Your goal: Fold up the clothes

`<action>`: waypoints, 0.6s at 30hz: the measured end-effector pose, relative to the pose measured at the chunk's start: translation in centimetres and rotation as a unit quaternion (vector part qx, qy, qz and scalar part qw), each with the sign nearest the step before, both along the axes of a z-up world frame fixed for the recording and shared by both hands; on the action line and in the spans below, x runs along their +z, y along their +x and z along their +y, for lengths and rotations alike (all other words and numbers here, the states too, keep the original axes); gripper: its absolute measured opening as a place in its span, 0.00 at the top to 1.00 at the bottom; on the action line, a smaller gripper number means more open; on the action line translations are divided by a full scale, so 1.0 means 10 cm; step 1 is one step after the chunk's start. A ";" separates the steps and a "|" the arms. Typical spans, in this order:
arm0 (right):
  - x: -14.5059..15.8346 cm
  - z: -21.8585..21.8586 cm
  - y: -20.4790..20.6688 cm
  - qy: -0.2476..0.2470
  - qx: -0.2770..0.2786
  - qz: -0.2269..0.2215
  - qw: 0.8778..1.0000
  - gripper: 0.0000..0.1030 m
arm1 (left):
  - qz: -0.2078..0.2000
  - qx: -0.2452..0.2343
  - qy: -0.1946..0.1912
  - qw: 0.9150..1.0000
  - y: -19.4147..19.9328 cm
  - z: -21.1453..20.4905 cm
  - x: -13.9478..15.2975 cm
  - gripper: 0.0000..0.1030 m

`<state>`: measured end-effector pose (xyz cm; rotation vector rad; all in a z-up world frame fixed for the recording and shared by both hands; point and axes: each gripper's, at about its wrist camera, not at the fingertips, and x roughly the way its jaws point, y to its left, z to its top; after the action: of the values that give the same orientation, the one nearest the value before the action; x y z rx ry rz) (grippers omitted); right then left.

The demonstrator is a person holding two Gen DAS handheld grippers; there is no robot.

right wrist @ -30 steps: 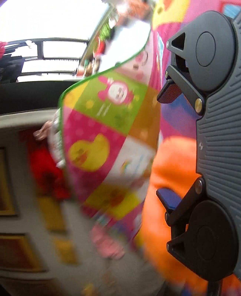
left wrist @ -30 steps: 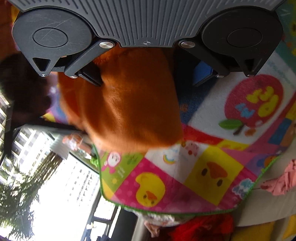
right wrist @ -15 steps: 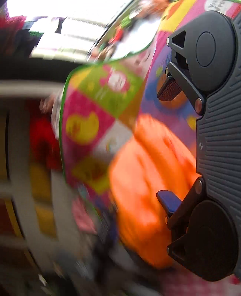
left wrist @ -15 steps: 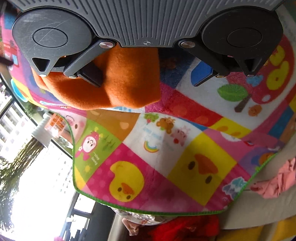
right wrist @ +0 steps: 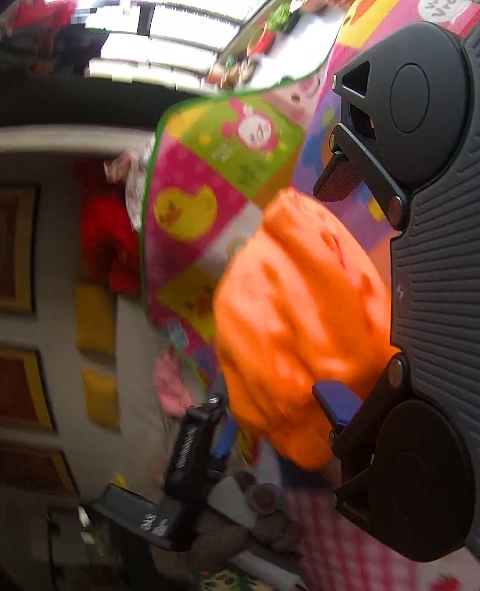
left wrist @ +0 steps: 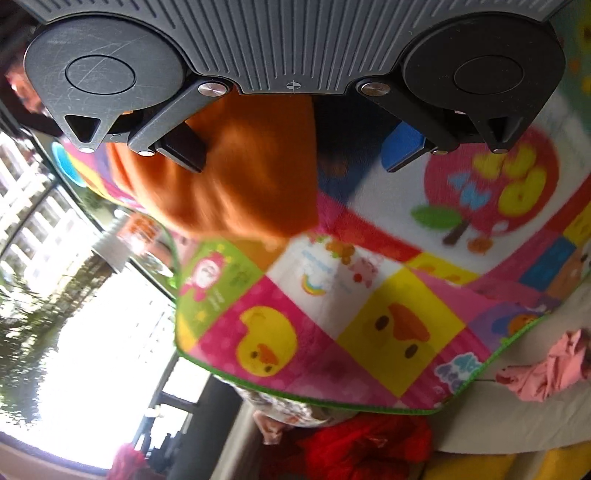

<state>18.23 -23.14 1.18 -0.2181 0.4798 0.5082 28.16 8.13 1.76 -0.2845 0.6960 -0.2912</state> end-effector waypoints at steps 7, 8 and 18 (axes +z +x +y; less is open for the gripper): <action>-0.34 0.29 0.09 -0.060 0.004 0.022 0.998 0.00 | 0.027 -0.062 -0.015 0.998 -0.39 0.07 -0.18 0.00; -0.38 0.32 0.14 -0.069 -0.005 0.018 0.997 0.00 | 0.026 -0.061 -0.010 0.998 -0.37 0.05 -0.19 0.00; -0.34 0.17 0.49 -0.053 -0.071 0.003 0.996 0.01 | 0.018 -0.039 0.038 0.998 -0.15 -0.21 -0.33 0.00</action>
<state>23.08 -21.41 -2.27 -0.2818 0.5239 0.3439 26.69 6.02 -1.51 -0.1911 0.7525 -0.3348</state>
